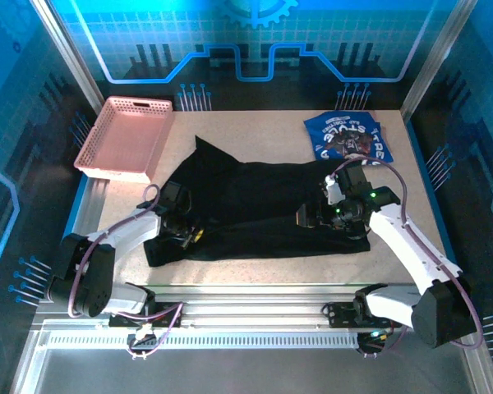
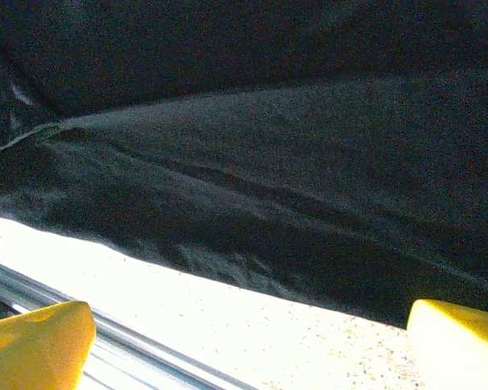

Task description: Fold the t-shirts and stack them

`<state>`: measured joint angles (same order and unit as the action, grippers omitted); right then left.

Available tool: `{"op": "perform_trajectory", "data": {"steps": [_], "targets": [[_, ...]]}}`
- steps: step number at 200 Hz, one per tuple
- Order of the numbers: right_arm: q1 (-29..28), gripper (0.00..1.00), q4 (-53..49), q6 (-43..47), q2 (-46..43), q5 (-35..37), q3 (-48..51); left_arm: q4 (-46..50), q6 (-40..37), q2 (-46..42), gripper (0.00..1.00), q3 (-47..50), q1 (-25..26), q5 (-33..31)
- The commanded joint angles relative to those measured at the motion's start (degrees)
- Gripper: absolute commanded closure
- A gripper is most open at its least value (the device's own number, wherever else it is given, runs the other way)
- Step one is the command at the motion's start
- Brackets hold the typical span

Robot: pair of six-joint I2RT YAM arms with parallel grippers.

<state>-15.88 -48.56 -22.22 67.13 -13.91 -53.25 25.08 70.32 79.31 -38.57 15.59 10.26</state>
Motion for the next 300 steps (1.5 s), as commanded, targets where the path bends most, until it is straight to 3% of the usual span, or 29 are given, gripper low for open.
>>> {"op": "perform_trajectory", "data": {"steps": [1,67,90,120,150,230,300], "targets": [[-0.8,0.00,-0.1,-0.2,-1.0,0.5,-0.9,0.4,-2.1,1.2,1.00,-2.9,0.4,-0.4],[-0.8,0.00,0.1,-0.5,-1.0,0.8,-0.7,4.1,-8.1,6.6,1.00,-11.7,0.4,-1.0],[-0.7,0.00,-0.3,-0.4,-1.5,0.9,-0.6,6.7,-7.7,3.6,1.00,-10.6,0.9,-1.2],[-0.8,0.00,-0.1,-0.6,-1.8,0.6,0.1,6.4,-3.9,-2.0,0.66,-3.8,0.8,-0.3],[-0.8,0.00,0.4,-0.5,-1.2,0.2,-0.2,6.7,-2.7,-3.4,0.61,-0.4,0.8,-0.9],[-0.7,0.00,0.1,-0.3,-1.0,0.1,-0.4,4.9,-3.3,0.2,0.61,0.1,0.8,-2.4],[-0.8,0.00,0.5,-0.7,-1.0,0.0,0.2,1.5,-3.8,4.8,0.66,-2.3,0.6,-3.4]]}}
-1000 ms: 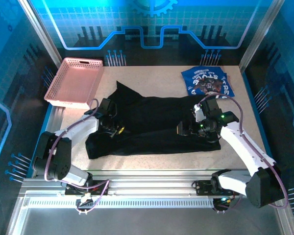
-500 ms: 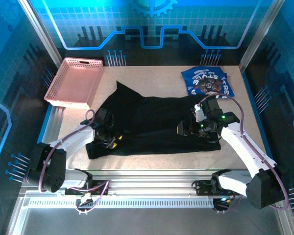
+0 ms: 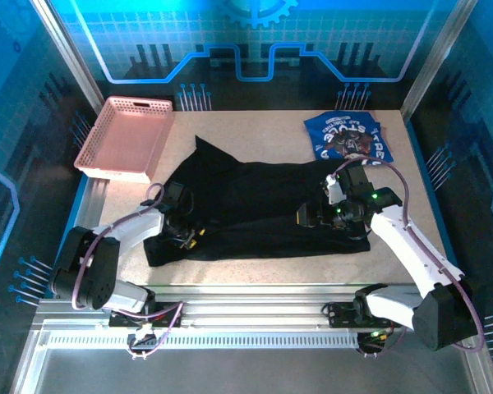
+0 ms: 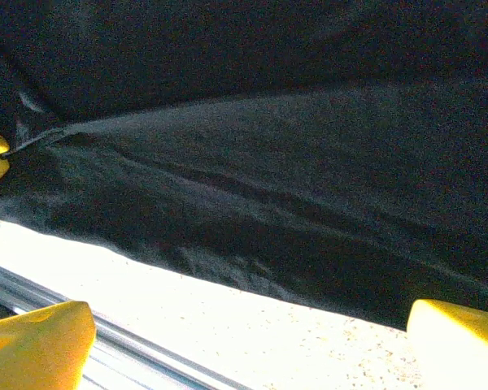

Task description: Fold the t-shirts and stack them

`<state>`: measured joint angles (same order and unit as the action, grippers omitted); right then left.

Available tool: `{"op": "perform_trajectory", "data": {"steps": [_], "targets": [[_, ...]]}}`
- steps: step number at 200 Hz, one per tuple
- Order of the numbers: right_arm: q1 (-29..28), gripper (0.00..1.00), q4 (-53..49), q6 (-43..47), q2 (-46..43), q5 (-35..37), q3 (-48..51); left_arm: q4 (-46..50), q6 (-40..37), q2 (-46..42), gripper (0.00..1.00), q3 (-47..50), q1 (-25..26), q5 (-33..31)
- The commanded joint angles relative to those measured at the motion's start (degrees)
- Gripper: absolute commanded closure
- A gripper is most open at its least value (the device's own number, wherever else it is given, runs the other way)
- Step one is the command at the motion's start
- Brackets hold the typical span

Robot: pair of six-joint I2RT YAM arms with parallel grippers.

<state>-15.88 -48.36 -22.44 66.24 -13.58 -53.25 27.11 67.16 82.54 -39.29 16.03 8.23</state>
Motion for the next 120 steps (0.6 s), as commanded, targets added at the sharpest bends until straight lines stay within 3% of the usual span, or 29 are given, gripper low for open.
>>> {"op": "perform_trajectory", "data": {"steps": [1,40,120], "targets": [[-0.7,0.00,0.3,-0.5,-0.1,-0.3,0.2,-0.6,-0.6,1.6,0.66,-1.6,0.1,-1.4],[-0.7,0.00,0.2,-0.8,-0.9,0.2,0.8,0.0,-1.4,1.7,0.73,-2.6,-0.3,-1.5],[-0.7,0.00,1.0,-0.9,0.2,0.2,0.8,1.6,-3.0,1.4,1.00,-4.4,-1.0,-1.2]]}}
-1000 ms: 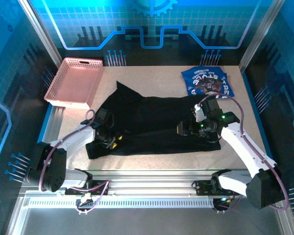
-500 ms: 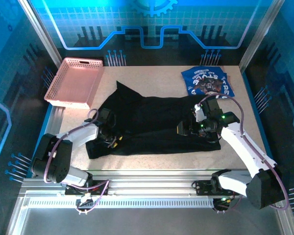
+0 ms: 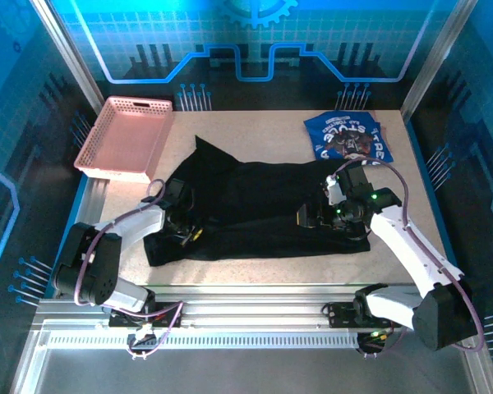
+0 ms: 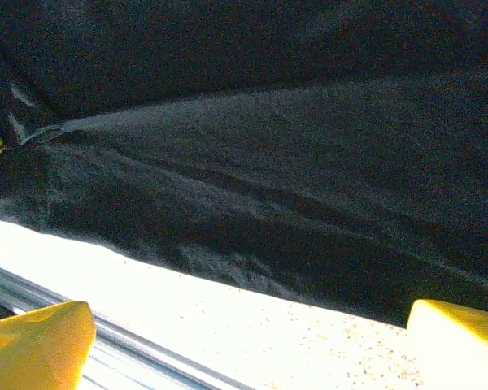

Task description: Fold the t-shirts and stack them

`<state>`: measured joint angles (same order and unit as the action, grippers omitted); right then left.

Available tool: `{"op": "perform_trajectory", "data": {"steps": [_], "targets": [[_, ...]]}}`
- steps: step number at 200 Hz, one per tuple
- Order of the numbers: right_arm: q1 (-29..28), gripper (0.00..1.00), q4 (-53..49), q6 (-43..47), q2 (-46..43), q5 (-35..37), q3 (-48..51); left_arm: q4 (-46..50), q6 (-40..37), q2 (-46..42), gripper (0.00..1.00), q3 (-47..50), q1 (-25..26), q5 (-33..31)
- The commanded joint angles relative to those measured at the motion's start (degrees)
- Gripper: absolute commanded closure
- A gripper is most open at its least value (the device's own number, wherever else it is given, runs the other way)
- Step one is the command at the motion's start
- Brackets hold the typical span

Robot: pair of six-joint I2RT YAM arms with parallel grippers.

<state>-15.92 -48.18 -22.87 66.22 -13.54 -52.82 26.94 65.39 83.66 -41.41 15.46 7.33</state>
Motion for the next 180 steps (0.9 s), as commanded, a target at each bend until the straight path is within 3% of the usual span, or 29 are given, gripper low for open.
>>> {"op": "perform_trajectory", "data": {"steps": [1,62,180], "targets": [[-0.7,0.00,0.8,-0.5,0.2,0.2,0.3,1.8,-1.3,0.3,1.00,-2.4,-0.4,-0.3],[-0.7,0.00,1.4,-0.4,1.3,0.1,-0.1,3.1,-4.9,2.5,1.00,-8.5,-0.4,0.4],[-0.7,0.00,2.6,-0.8,3.9,-0.7,-0.2,10.1,-20.2,20.6,1.00,-28.2,0.3,-0.1]]}}
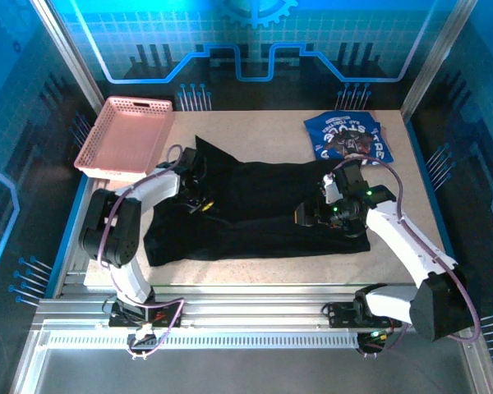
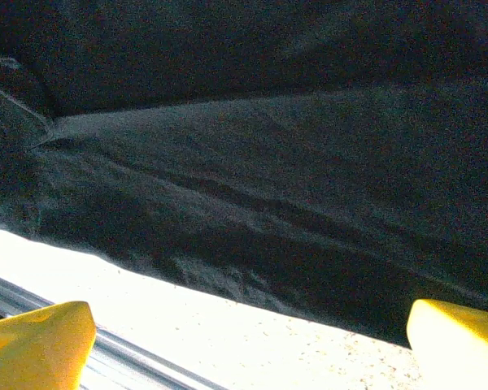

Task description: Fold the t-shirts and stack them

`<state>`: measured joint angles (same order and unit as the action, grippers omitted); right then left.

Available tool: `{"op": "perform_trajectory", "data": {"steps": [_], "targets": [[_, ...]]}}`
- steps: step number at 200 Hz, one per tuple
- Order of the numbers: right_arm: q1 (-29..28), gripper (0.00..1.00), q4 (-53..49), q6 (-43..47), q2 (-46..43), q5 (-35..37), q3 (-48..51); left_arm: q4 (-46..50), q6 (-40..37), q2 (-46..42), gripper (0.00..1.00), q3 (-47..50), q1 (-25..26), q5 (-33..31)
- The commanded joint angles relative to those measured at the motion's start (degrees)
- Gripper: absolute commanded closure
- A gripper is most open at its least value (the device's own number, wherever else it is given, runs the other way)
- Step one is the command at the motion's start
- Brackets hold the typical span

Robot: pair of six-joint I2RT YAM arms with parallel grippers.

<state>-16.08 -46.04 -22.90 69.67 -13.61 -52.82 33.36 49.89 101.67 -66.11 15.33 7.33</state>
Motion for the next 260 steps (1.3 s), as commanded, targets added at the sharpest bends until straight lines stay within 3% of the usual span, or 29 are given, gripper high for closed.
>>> {"op": "perform_trajectory", "data": {"steps": [1,19,72,79,111,160,213,238,260], "targets": [[-0.6,0.00,0.5,-0.8,0.5,-0.7,-0.2,3.7,-4.7,2.7,0.99,-3.6,0.4,-0.1],[-0.6,0.00,0.6,-0.9,0.6,-0.7,0.0,3.4,-5.0,3.8,0.93,-5.3,0.6,-0.3],[-0.6,0.00,2.0,-1.6,2.0,-1.7,0.1,2.7,-6.0,5.3,0.91,-12.0,0.6,-0.7],[-0.6,0.00,2.1,-1.7,2.3,-1.9,0.0,2.6,-6.1,5.6,0.86,-12.5,0.7,-0.5],[-0.9,0.00,2.8,-2.0,3.2,-1.7,0.2,-0.2,-5.7,3.0,0.42,-11.7,0.6,-0.8],[-1.6,0.00,3.6,-2.7,3.9,-1.5,-0.5,-1.2,-6.0,-6.4,0.13,-8.7,0.0,-2.2],[-1.0,0.00,1.6,-3.3,8.0,4.6,-3.7,-2.6,-2.3,-17.1,0.10,5.7,-3.8,-0.8],[0.7,0.01,0.9,-5.4,12.5,7.0,-5.4,-4.3,-0.9,-18.9,0.16,11.4,-4.2,0.3],[3.7,0.14,3.0,-8.1,17.3,6.5,-4.4,-5.9,0.9,-19.3,0.26,16.2,-4.3,0.3]]}}
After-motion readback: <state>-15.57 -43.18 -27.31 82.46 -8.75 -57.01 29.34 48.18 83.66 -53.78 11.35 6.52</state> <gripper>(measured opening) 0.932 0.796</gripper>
